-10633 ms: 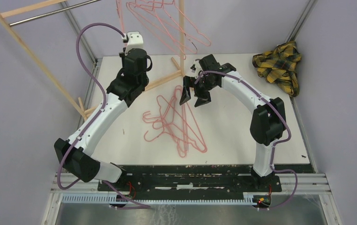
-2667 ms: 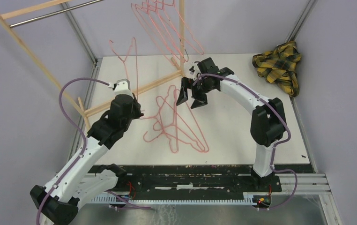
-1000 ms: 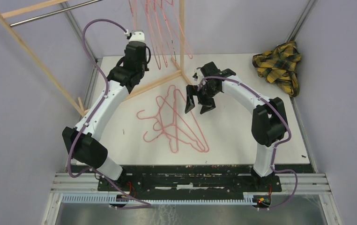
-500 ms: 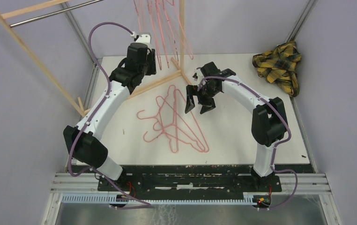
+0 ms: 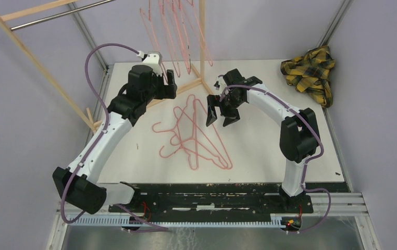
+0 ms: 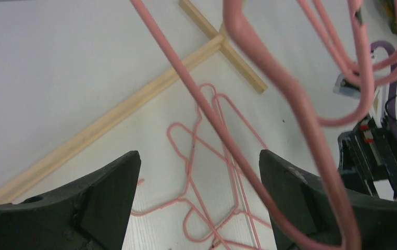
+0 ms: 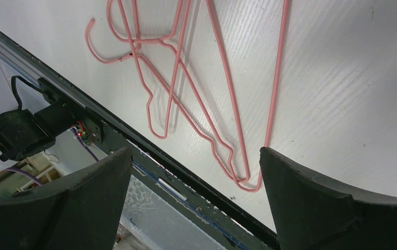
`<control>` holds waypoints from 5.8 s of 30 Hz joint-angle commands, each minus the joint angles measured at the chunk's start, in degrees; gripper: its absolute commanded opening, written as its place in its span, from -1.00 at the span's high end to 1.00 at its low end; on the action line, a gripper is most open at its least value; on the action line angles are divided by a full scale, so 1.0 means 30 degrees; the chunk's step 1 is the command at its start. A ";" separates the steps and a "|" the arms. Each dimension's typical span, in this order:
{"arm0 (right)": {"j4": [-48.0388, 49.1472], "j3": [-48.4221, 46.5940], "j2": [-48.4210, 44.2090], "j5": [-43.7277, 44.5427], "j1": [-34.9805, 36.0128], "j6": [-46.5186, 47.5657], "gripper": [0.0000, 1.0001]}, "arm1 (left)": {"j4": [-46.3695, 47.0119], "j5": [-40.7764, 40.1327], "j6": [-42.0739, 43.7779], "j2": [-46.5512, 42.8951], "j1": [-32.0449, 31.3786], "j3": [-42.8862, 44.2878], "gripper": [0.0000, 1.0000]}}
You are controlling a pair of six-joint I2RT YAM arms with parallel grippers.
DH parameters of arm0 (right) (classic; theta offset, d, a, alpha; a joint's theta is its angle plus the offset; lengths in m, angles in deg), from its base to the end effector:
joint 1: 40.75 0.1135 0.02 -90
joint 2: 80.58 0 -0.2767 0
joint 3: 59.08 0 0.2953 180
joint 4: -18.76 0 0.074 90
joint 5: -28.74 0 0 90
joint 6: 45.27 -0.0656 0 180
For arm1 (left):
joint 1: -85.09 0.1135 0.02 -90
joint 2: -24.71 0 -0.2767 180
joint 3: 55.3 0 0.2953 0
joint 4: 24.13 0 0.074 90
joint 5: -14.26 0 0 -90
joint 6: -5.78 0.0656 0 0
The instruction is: Organize the hangers
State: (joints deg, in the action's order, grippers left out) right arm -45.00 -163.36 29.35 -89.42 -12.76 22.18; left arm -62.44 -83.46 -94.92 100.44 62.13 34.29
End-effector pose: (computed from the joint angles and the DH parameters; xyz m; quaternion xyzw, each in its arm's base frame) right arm 0.3868 0.2407 0.2211 -0.0887 0.9512 0.2905 0.0546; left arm 0.3396 -0.1343 0.3949 0.0533 0.8380 -0.1022 0.5334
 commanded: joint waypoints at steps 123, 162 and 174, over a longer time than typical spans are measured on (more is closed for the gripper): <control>0.5462 -0.1379 0.2716 -0.2373 0.0001 -0.7344 -0.77 | 0.2255 0.2593 -0.6803 -0.7274 0.1256 -1.1417 0.94; 0.2334 -0.0697 0.0828 -0.1305 -0.1019 -0.3380 -1.00 | -0.2838 -1.0079 0.0681 0.3810 0.1238 0.7073 0.94; 0.2695 0.0306 0.0582 -0.1776 -0.1353 -0.3457 -1.00 | -0.4687 -0.7819 -0.0630 0.6058 0.1496 1.0273 0.94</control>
State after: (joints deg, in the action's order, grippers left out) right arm -38.31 -163.52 33.48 -93.40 -16.26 11.60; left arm -74.99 -110.24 -95.70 117.51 66.17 60.04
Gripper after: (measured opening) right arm 0.999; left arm 0.070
